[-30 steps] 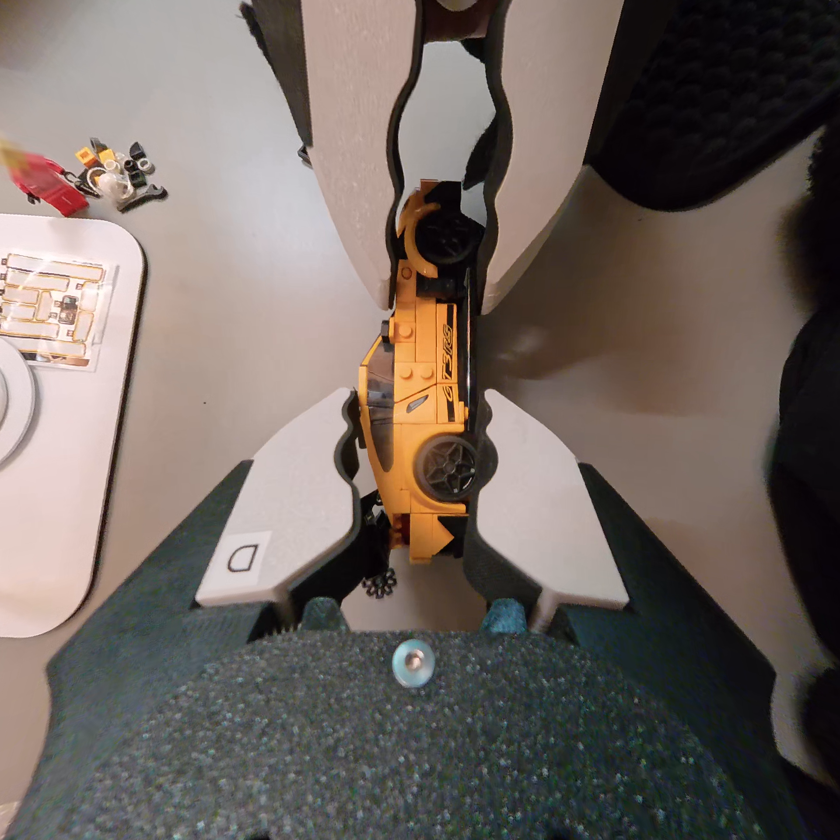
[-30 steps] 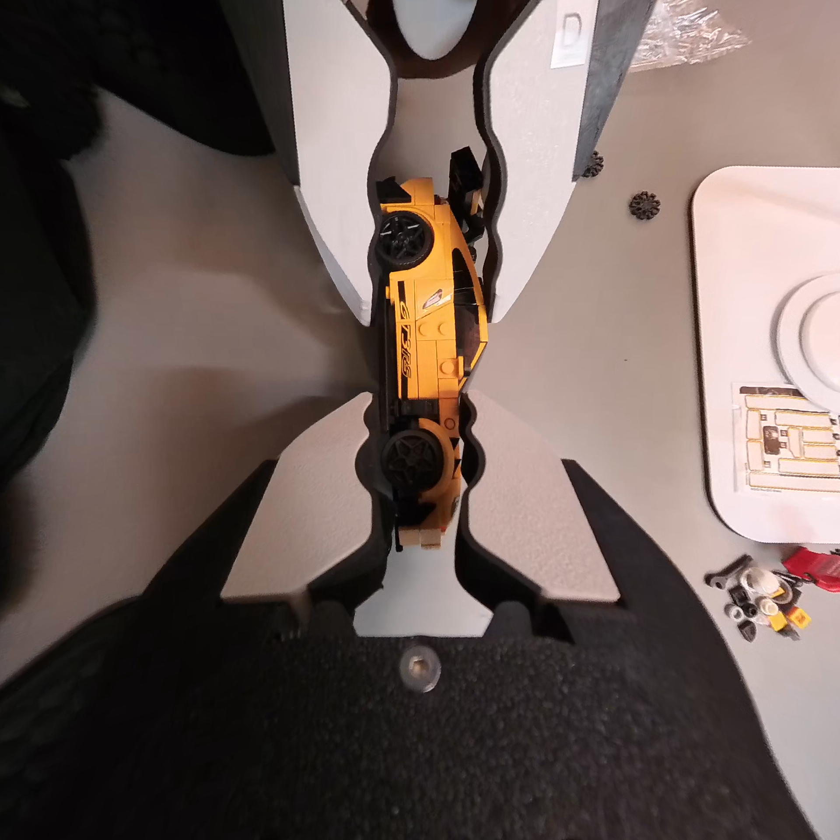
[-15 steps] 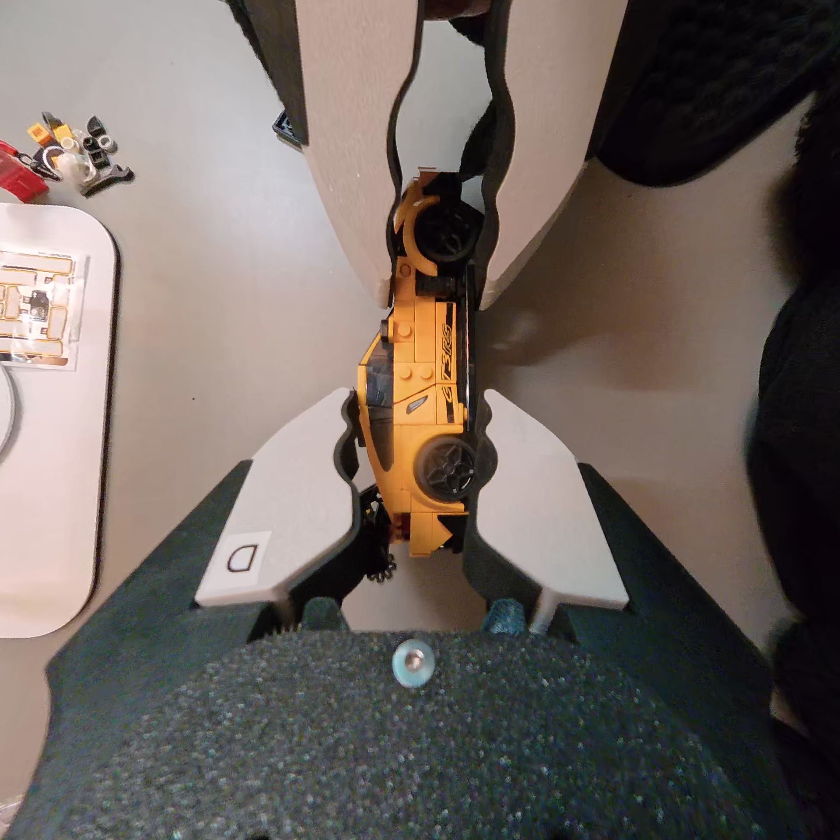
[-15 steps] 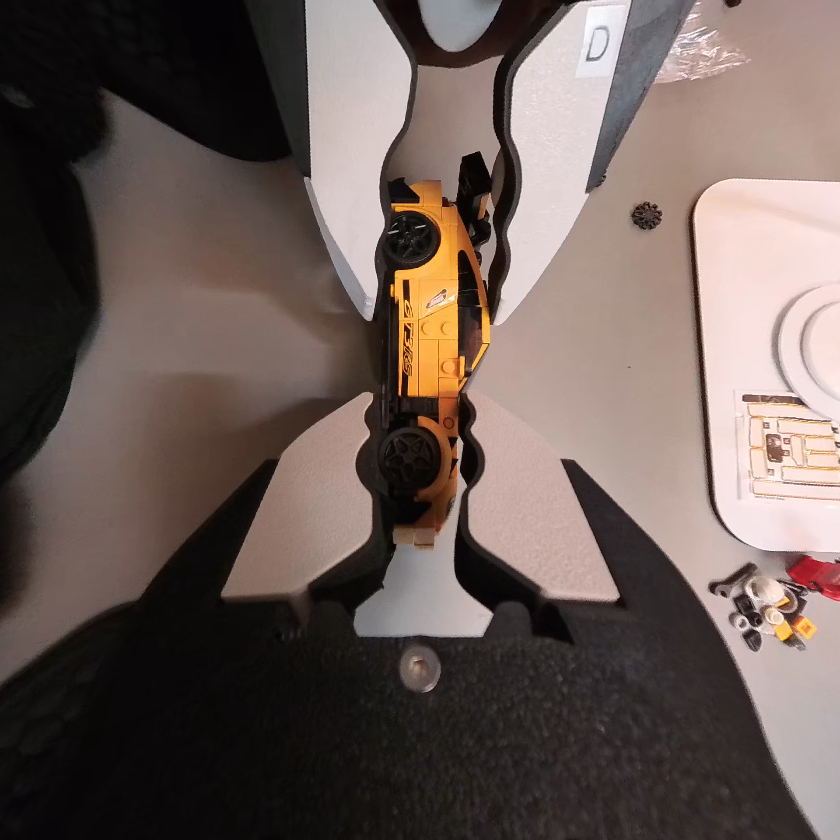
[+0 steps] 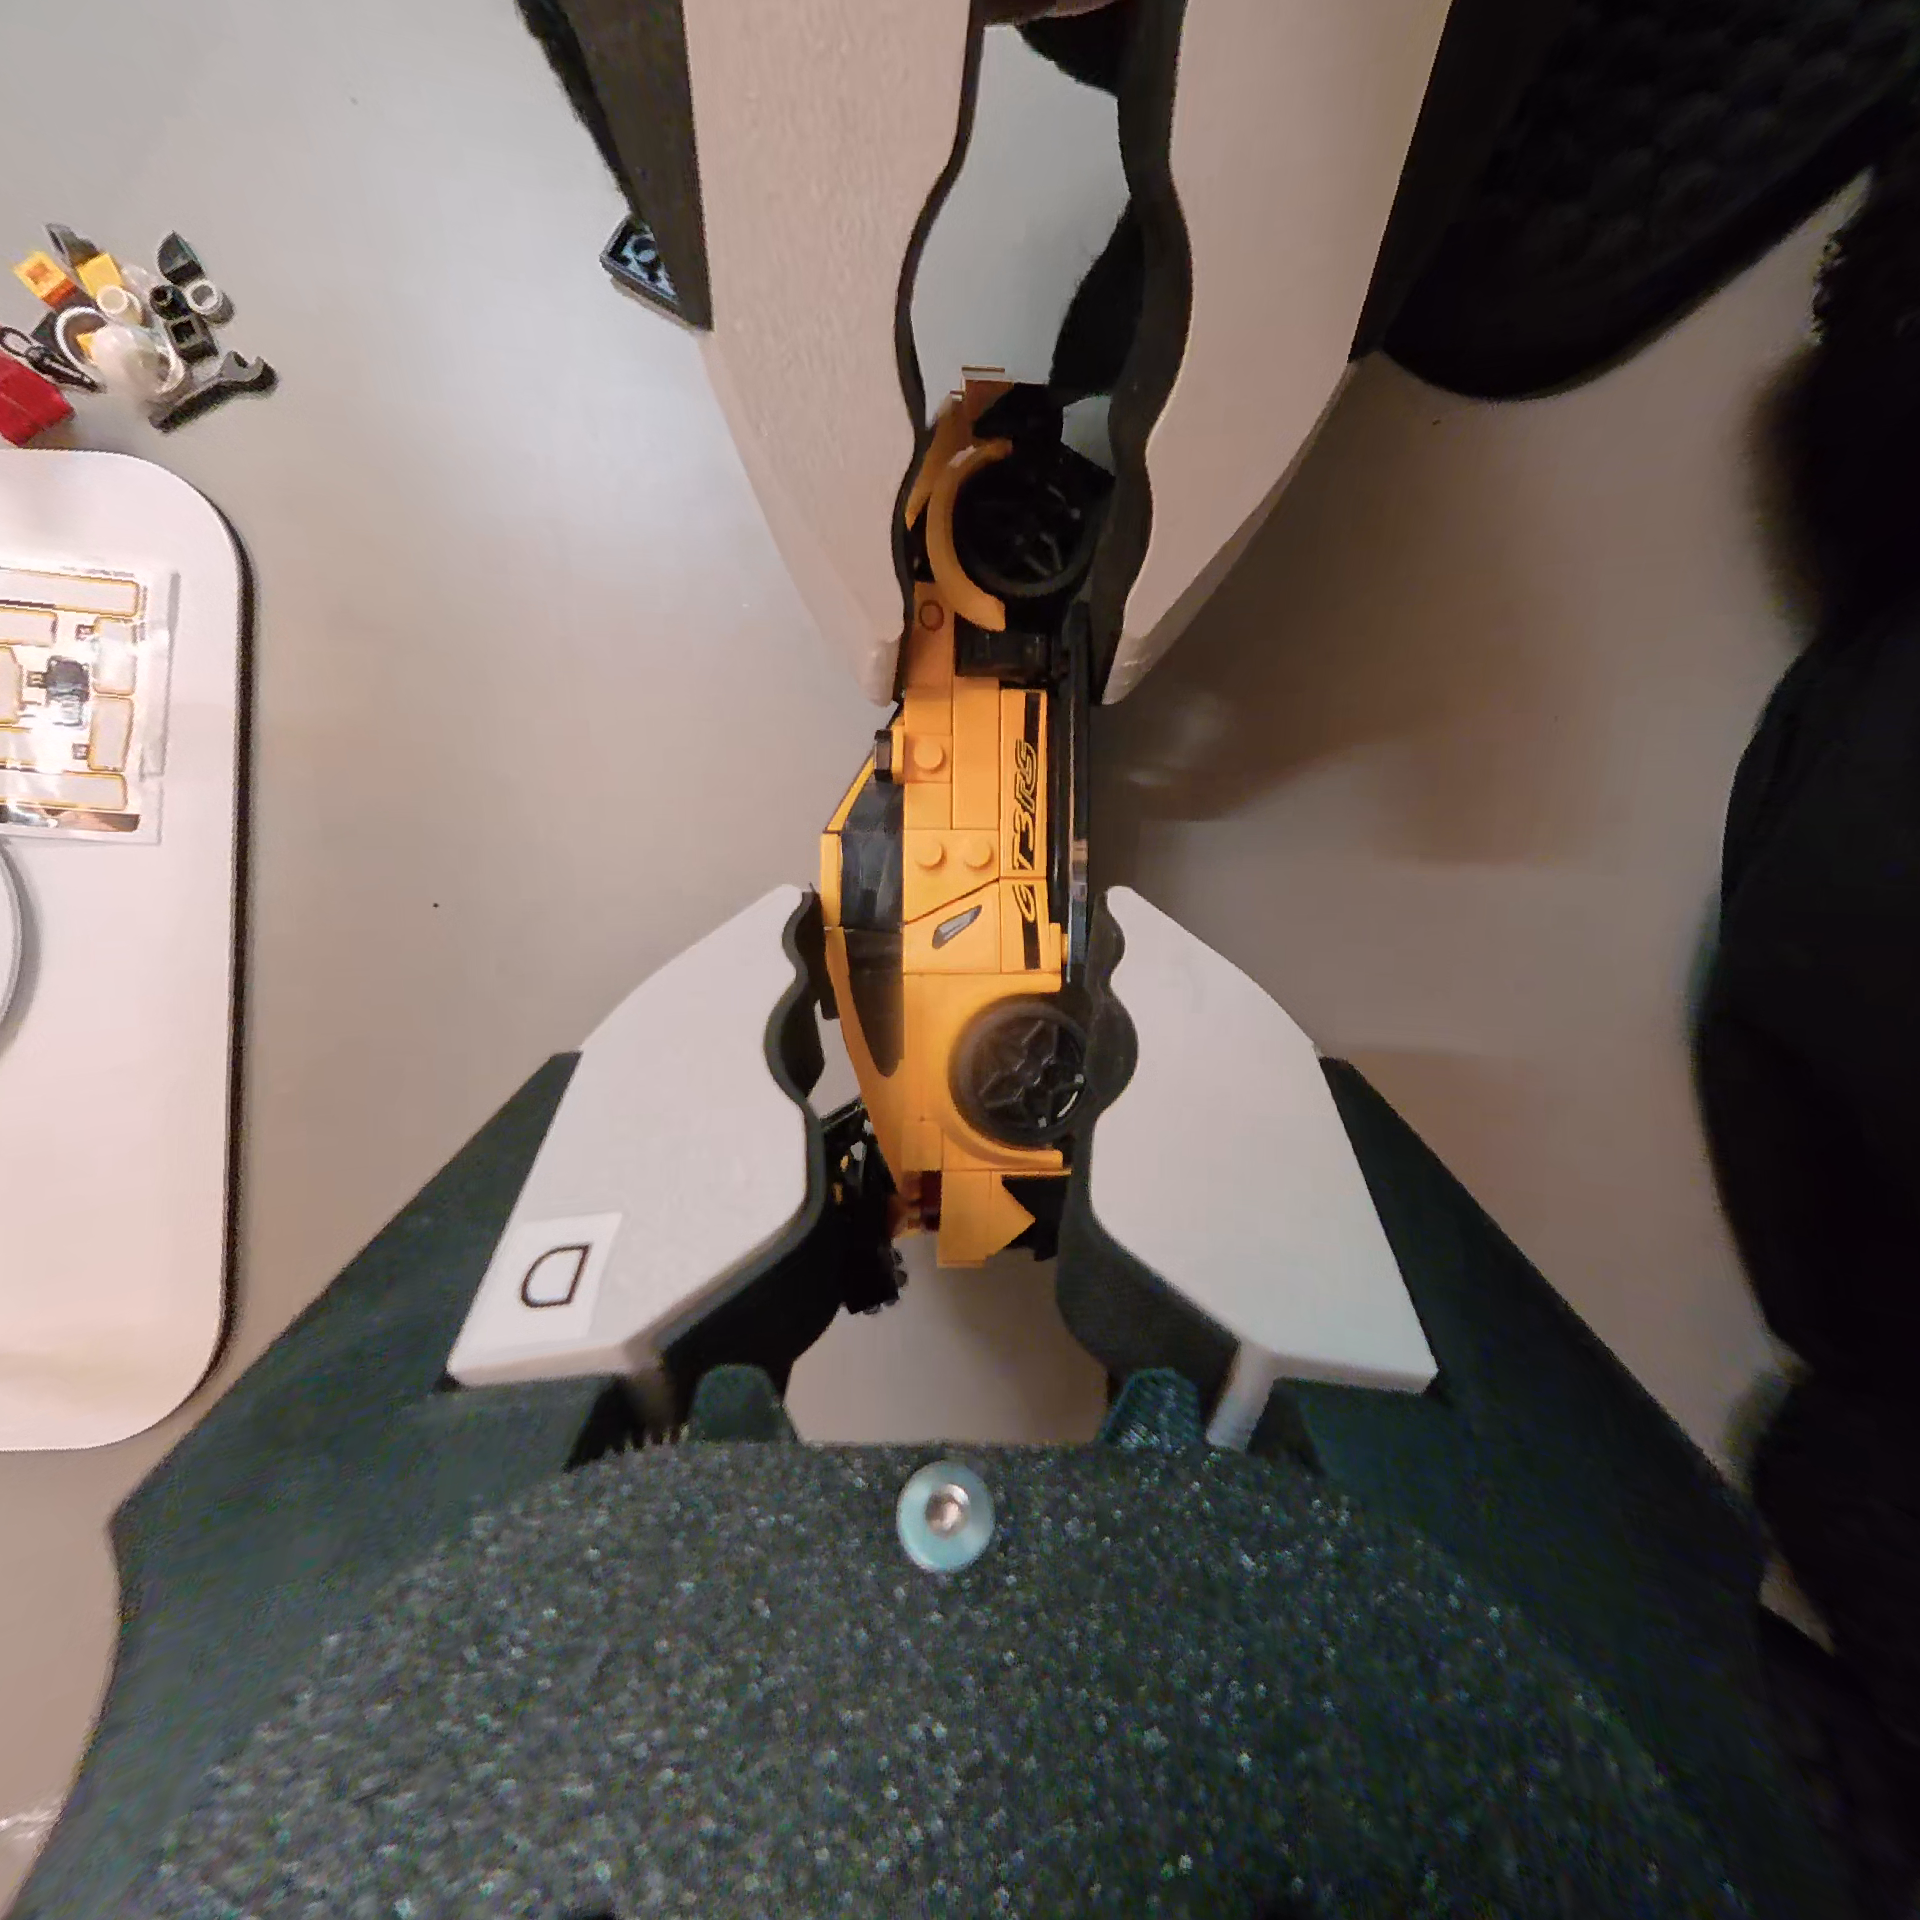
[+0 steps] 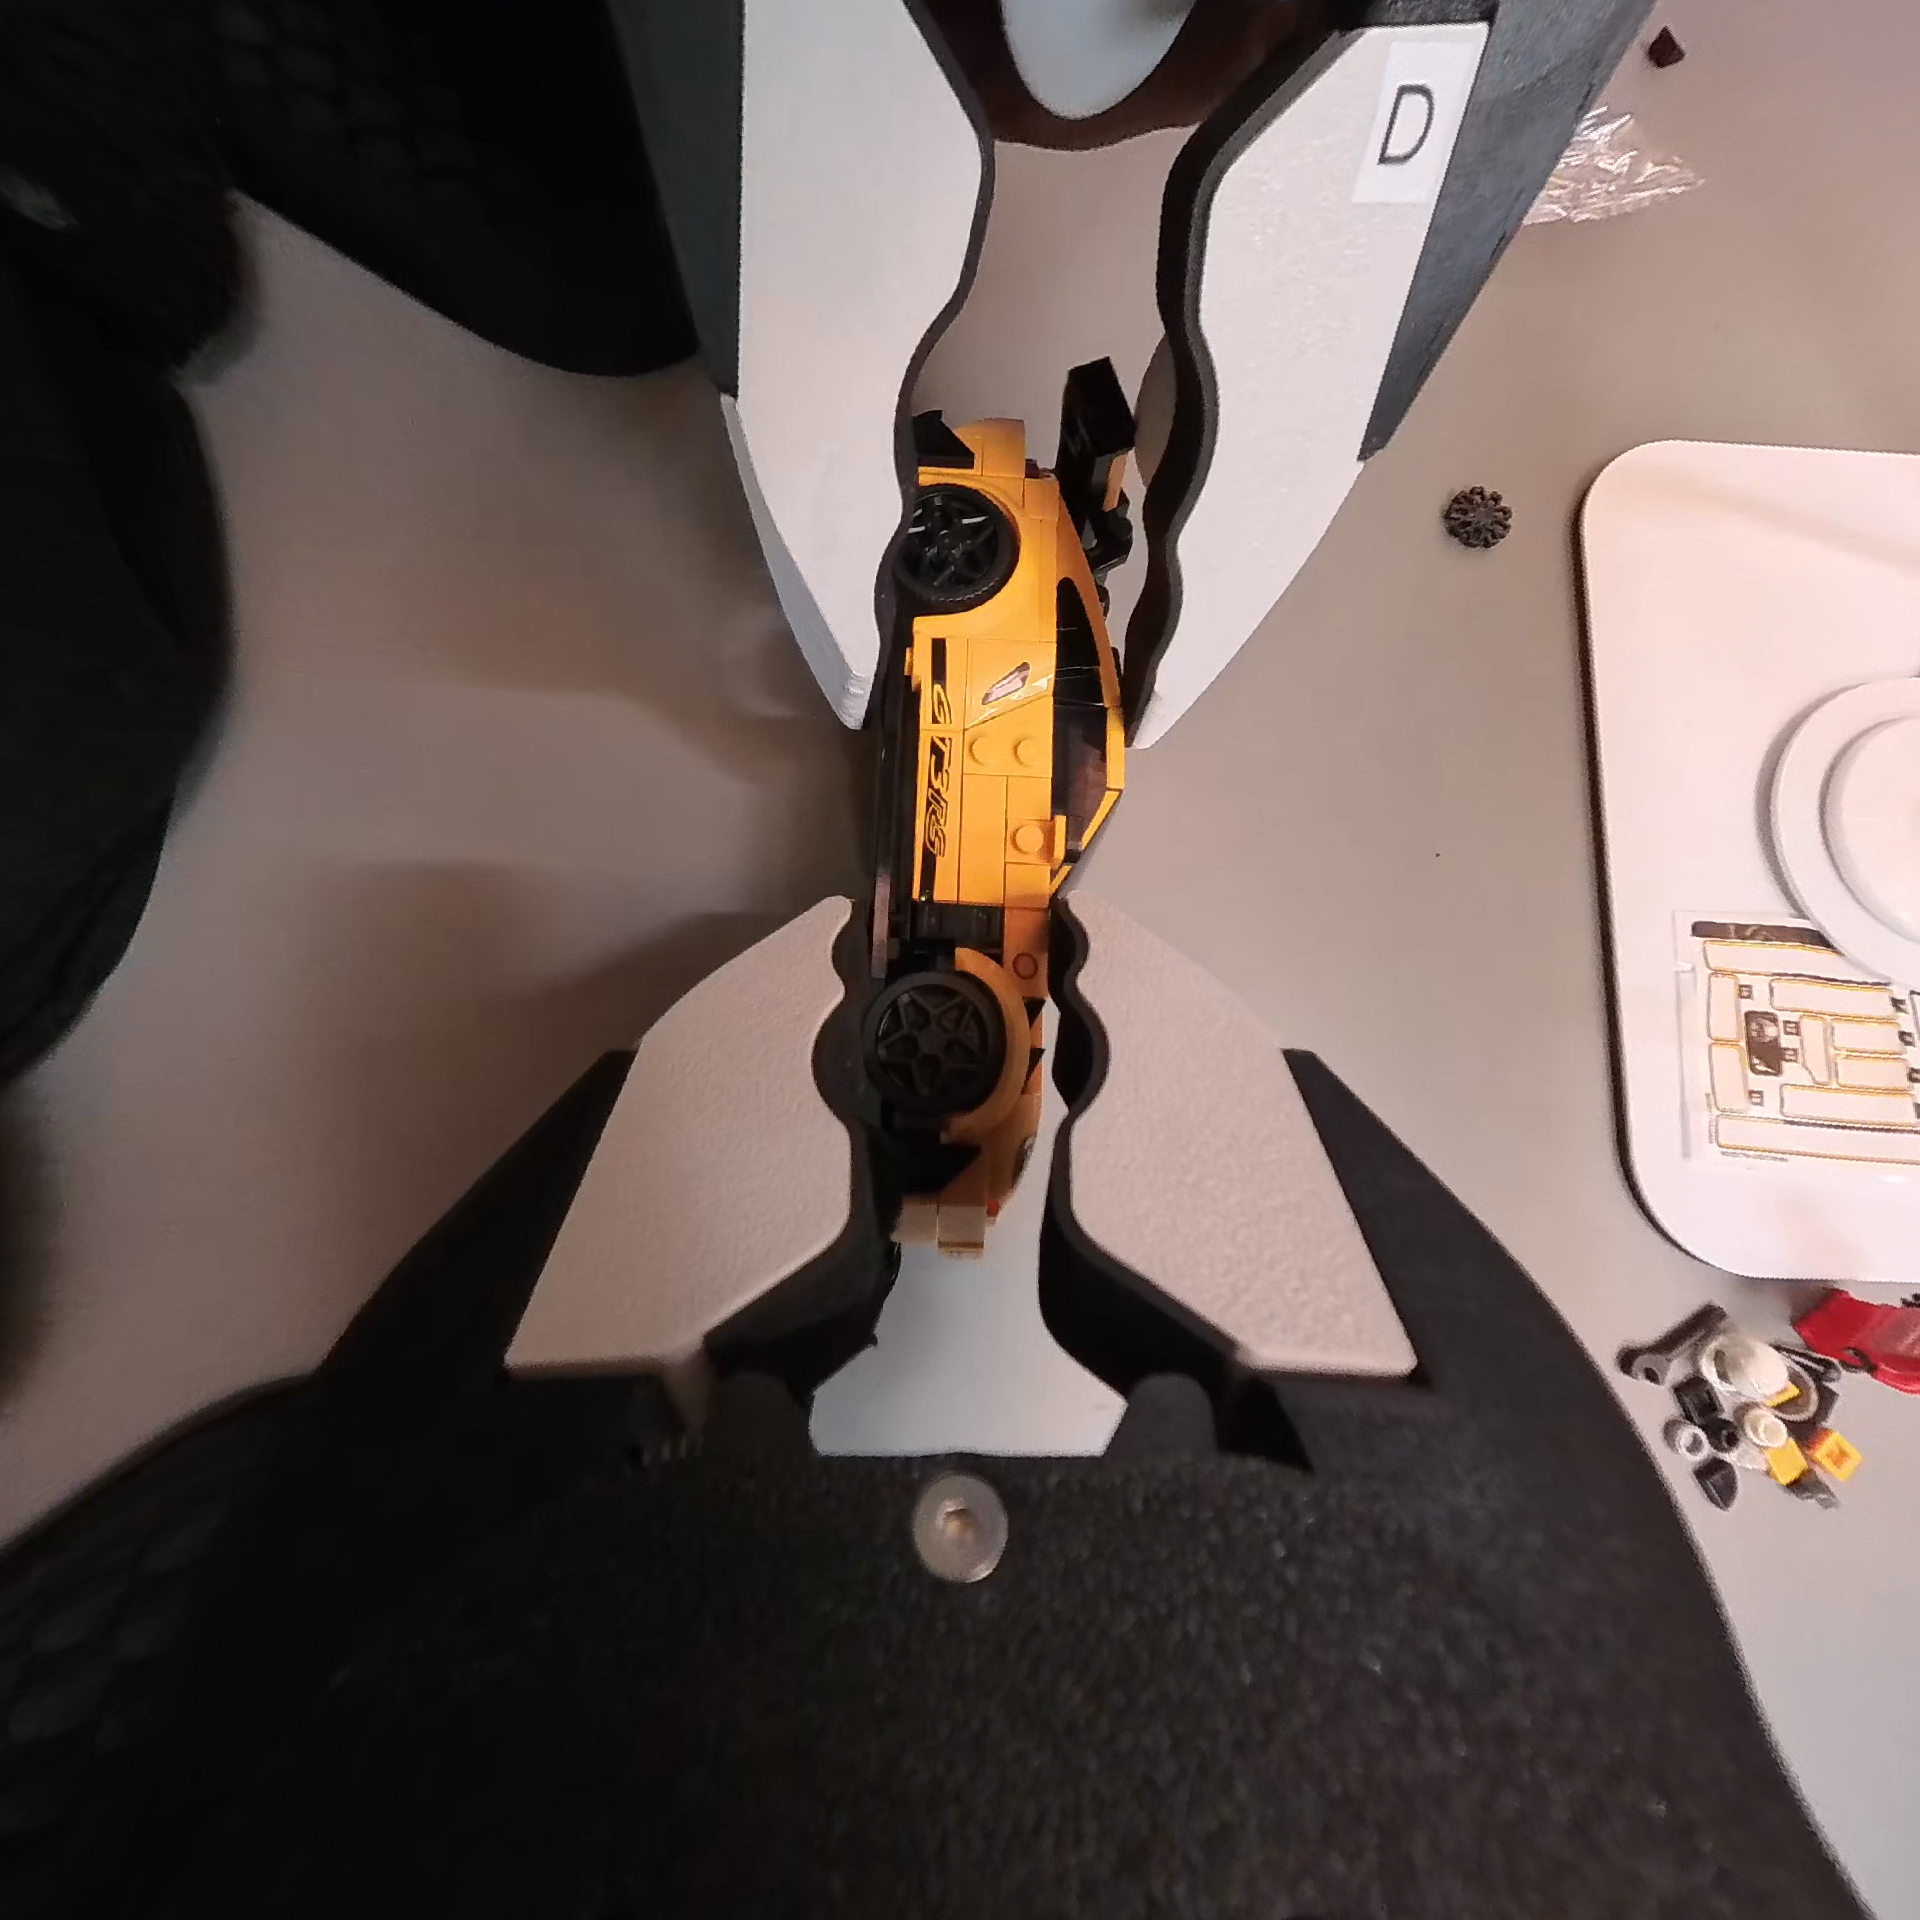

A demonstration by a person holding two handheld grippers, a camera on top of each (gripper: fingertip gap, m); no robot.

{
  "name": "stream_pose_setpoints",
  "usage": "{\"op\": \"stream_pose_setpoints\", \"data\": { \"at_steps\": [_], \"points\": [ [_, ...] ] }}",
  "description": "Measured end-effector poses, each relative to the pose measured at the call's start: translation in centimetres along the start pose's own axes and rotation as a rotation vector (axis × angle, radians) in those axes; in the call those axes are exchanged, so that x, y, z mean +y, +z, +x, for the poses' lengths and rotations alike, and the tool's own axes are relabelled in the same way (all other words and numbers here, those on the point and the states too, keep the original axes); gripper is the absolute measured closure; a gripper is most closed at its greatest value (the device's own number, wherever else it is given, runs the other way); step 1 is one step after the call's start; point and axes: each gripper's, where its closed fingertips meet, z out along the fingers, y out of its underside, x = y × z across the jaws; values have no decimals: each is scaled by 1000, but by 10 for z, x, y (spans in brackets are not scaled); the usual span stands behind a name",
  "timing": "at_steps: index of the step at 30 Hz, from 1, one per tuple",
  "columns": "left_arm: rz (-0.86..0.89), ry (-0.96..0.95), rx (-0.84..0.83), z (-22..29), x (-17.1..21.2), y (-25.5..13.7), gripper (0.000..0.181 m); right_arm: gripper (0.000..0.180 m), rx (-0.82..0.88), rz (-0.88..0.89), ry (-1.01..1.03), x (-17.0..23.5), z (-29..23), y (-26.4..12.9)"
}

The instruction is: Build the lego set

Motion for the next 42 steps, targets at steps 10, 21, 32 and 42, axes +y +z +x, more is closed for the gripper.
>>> {"op": "stream_pose_setpoints", "data": {
  "at_steps": [10, 21, 32, 42],
  "points": [
    [9, -1, -15, 0, 0, 0, 133, 148, 24, -4, -22, 1, 1, 0],
    [-3, 6, -17, 0, 1, 0, 133, 148, 40, -13, -35, 1, 1, 1],
    [99, 13, -14, -1, -4, -3, 132, 148, 35, -3, -25, 1, 2, 1],
    [98, 31, -6, 2, -7, -5, 149, 148, 43, -1, -30, 2, 3, 0]
  ]
}}
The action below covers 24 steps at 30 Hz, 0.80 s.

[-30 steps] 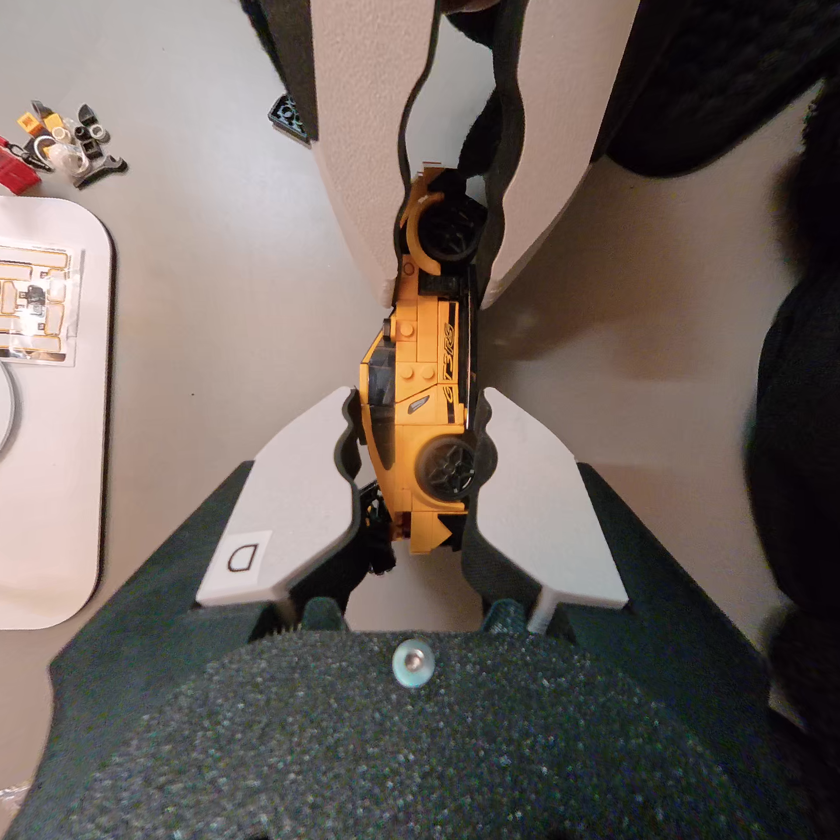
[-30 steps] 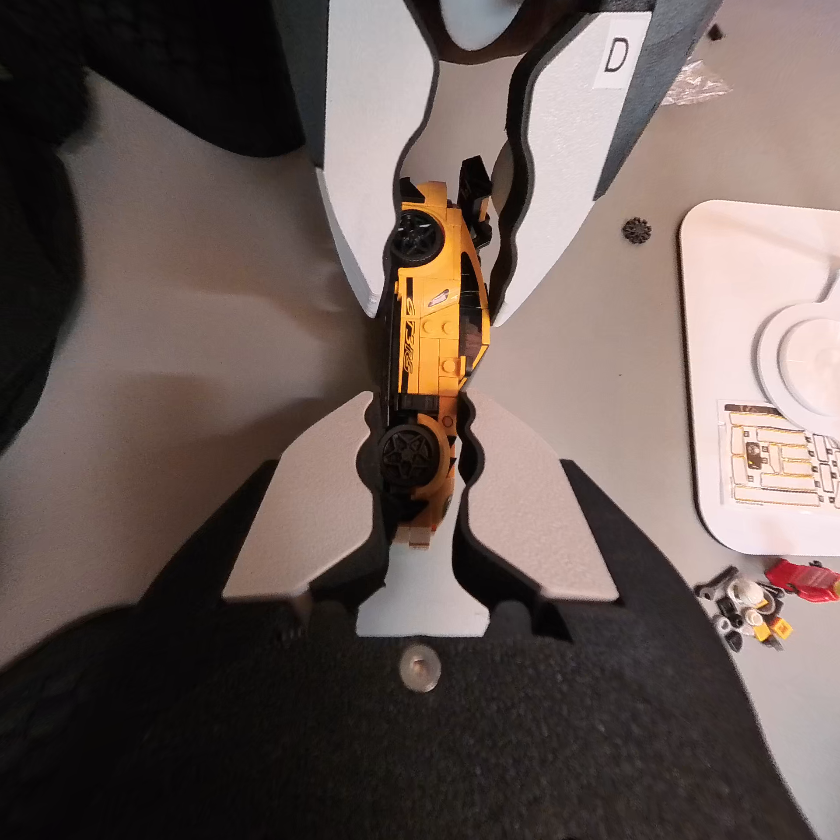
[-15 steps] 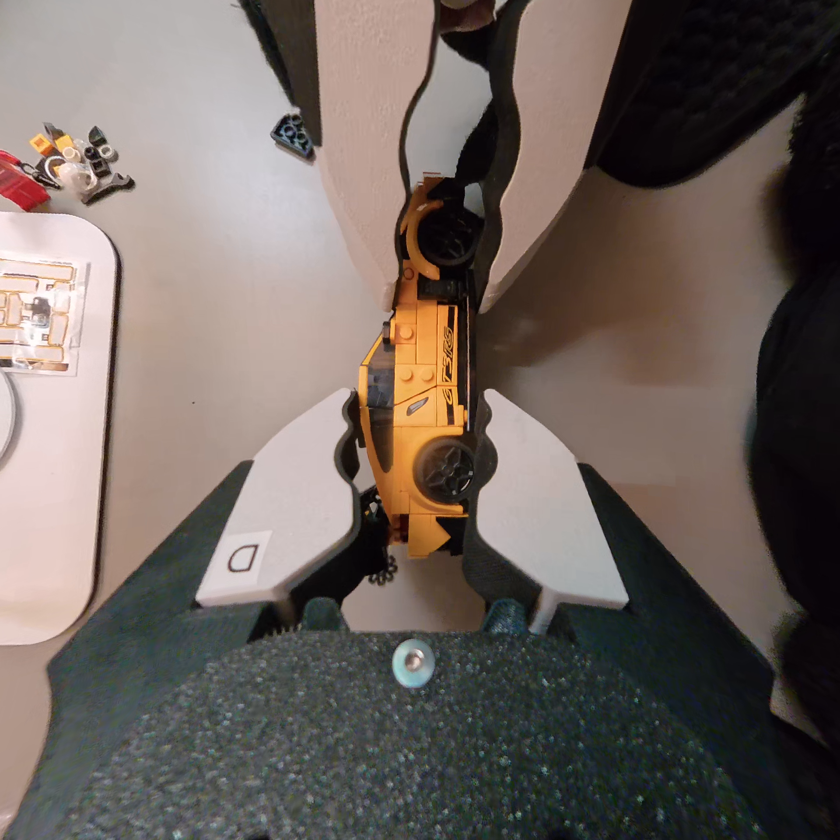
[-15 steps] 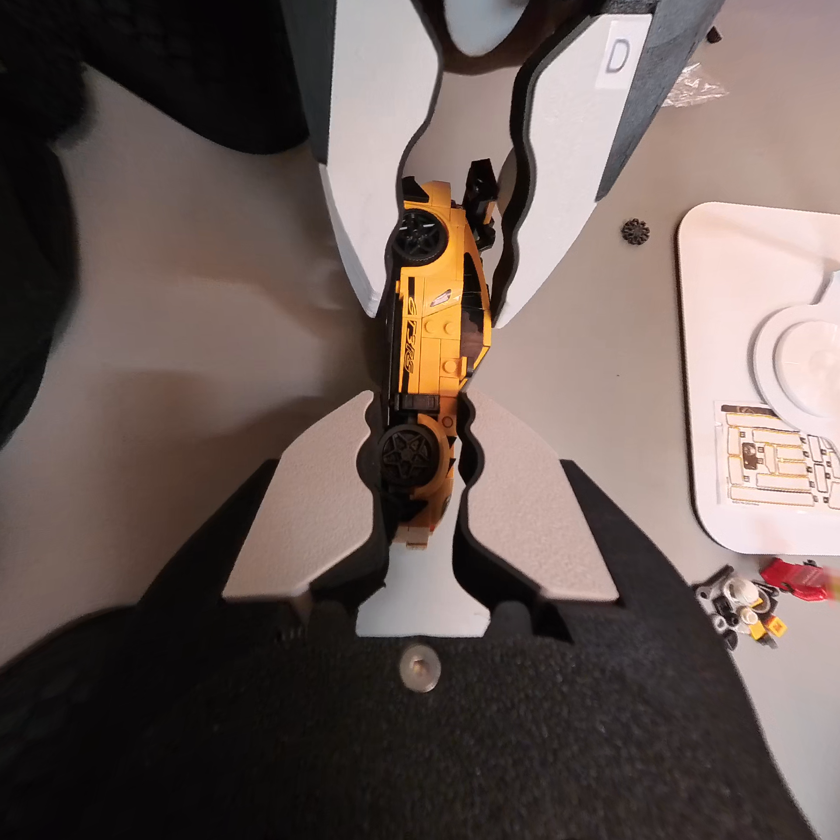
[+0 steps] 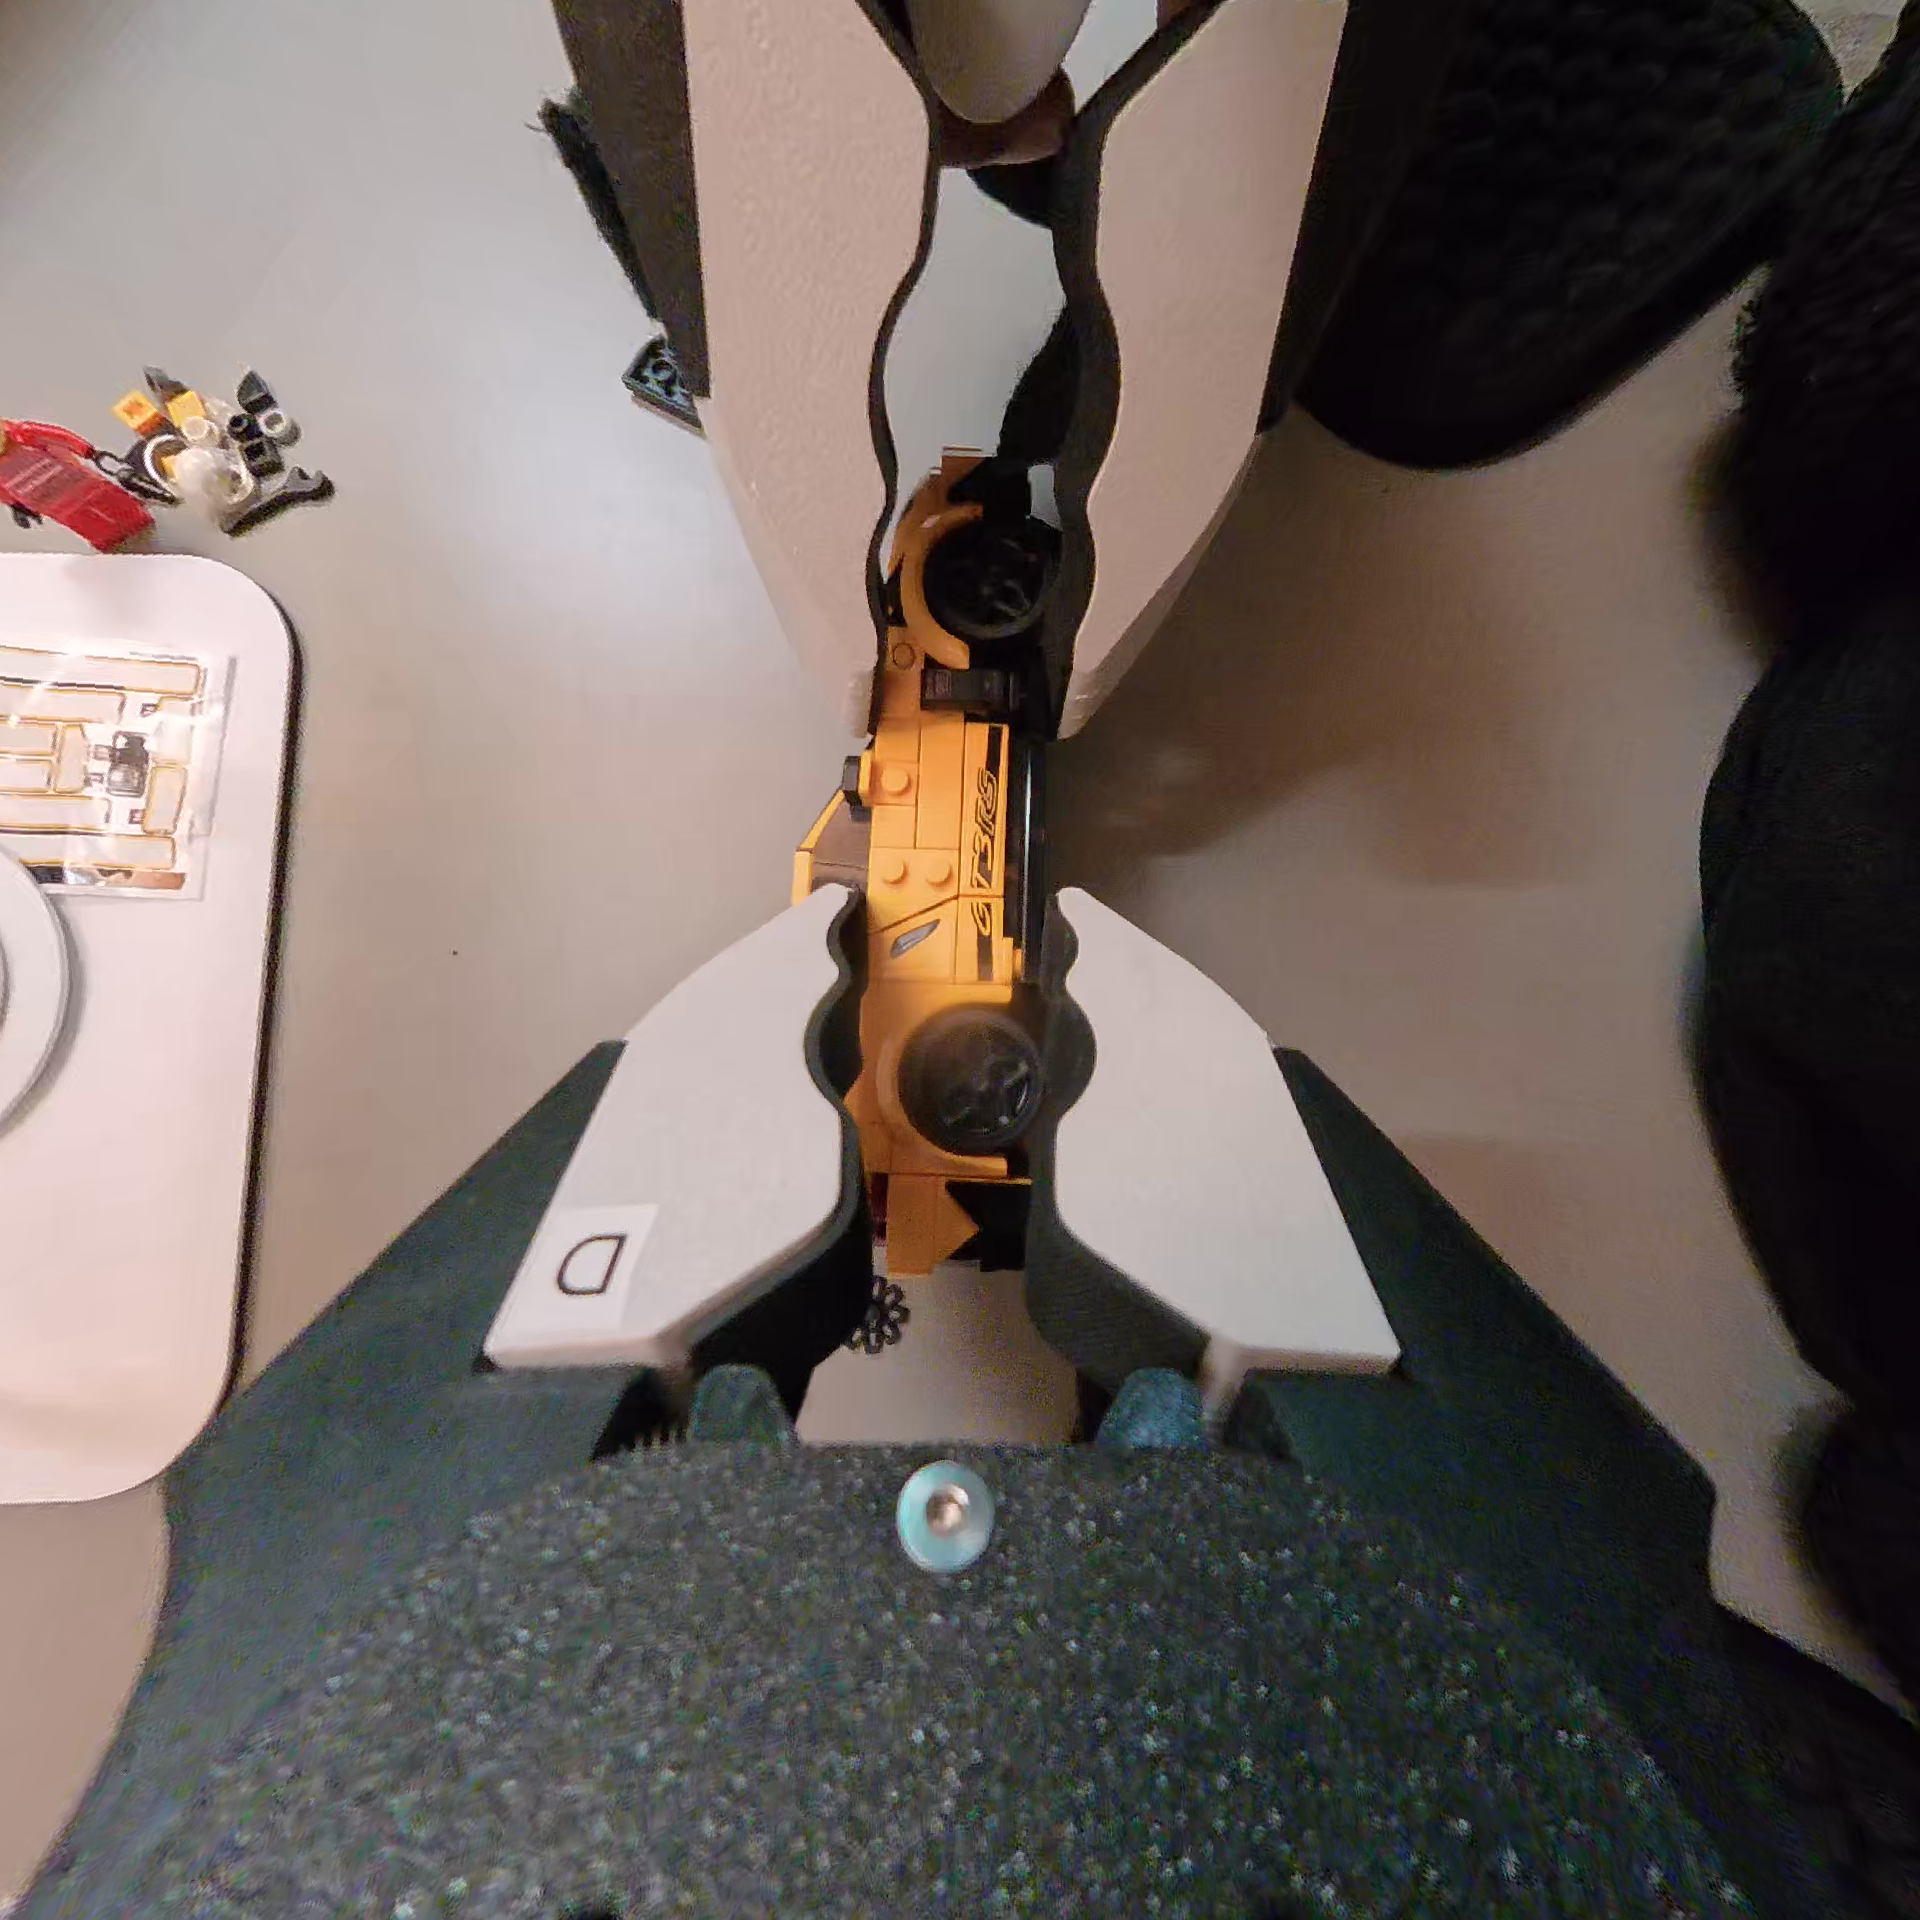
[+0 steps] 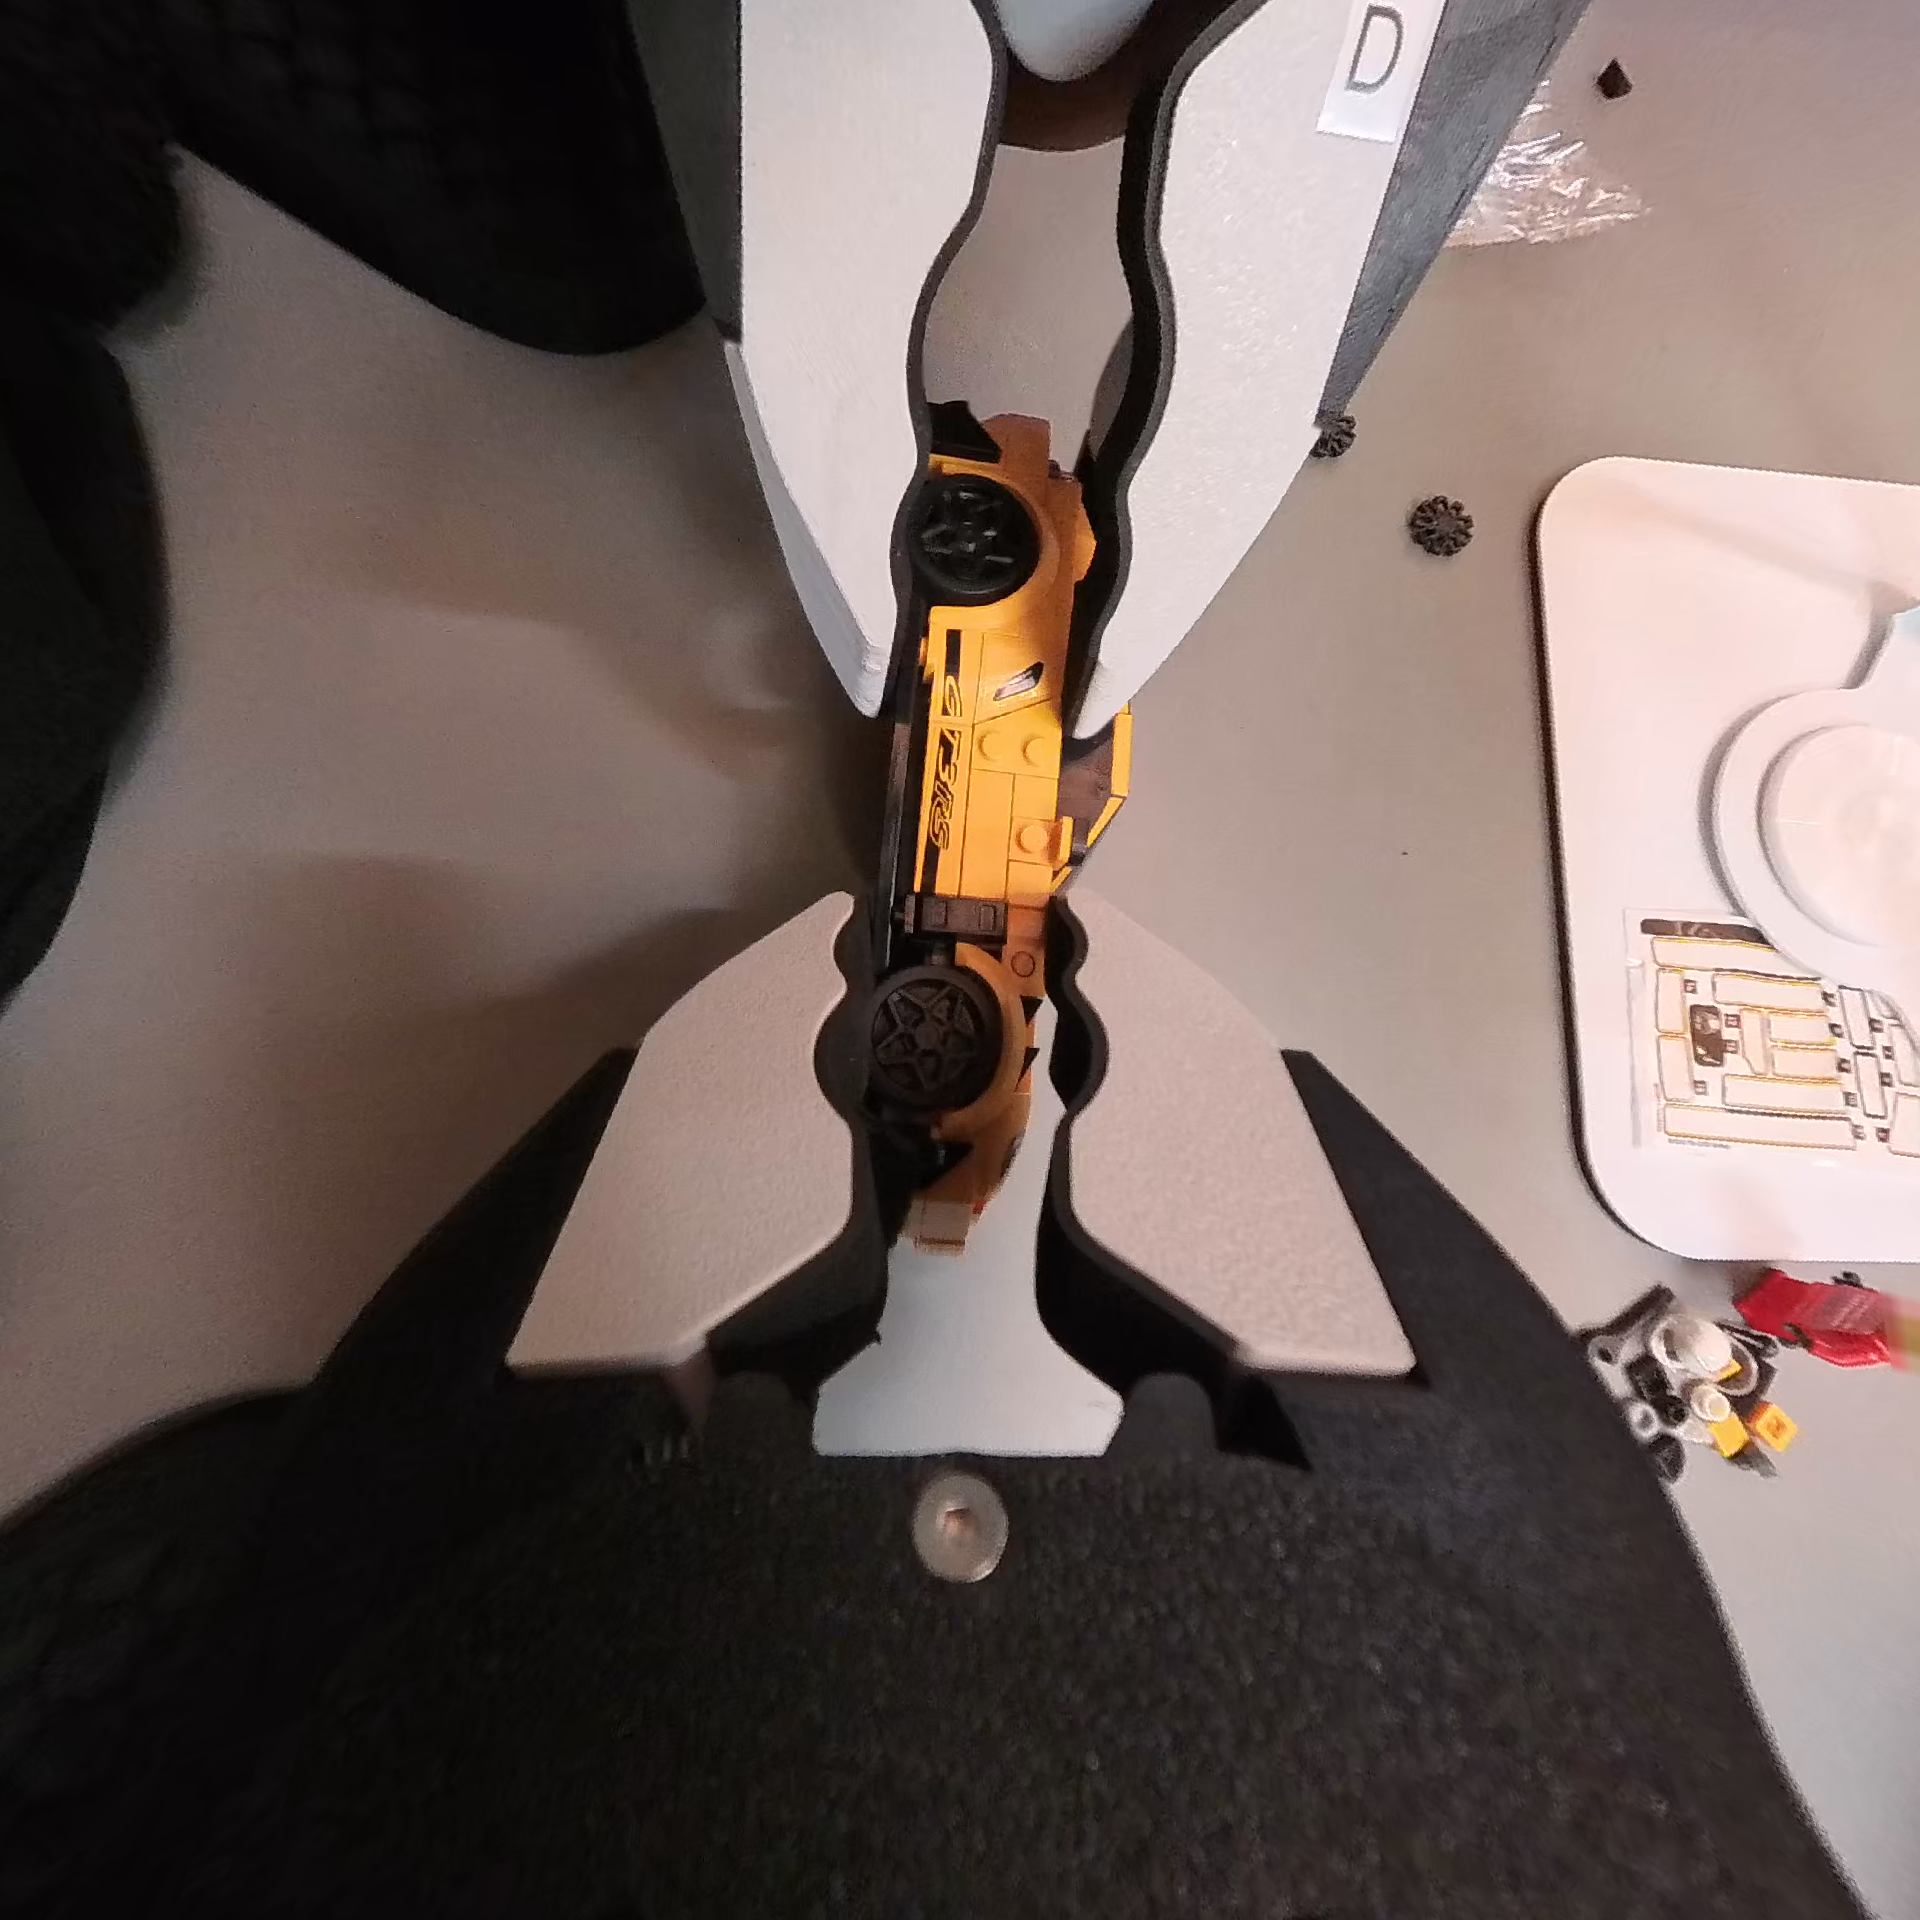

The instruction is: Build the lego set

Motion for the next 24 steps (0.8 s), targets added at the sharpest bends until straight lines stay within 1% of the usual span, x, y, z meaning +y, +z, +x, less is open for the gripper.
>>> {"op": "stream_pose_setpoints", "data": {
  "at_steps": [11, 12, 14, 15, 18, 21, 24],
  "points": [
    [-5, 12, -5, 1, 0, 0, 148, 148, 5, -7, -10, 0, 0, 0],
    [-7, 13, -2, 1, 1, 0, 146, 148, 4, -7, -9, 0, 0, 0],
    [-1, 8, 5, 1, 1, -2, 136, 148, 4, -6, -4, 0, 0, 0],
    [25, 2, 15, 2, -2, -6, 132, 148, 4, -5, -2, 0, 0, 0],
    [129, -32, 40, 3, -12, -28, 131, 148, 9, -5, -6, 0, 0, 0],
    [180, -50, 10, -1, -10, -55, 126, 148, 10, -4, -2, 0, 0, 0],
    [240, -103, -70, -13, -1, -90, 126, 148, 11, -5, -1, 0, 0, 0]
  ]
}}
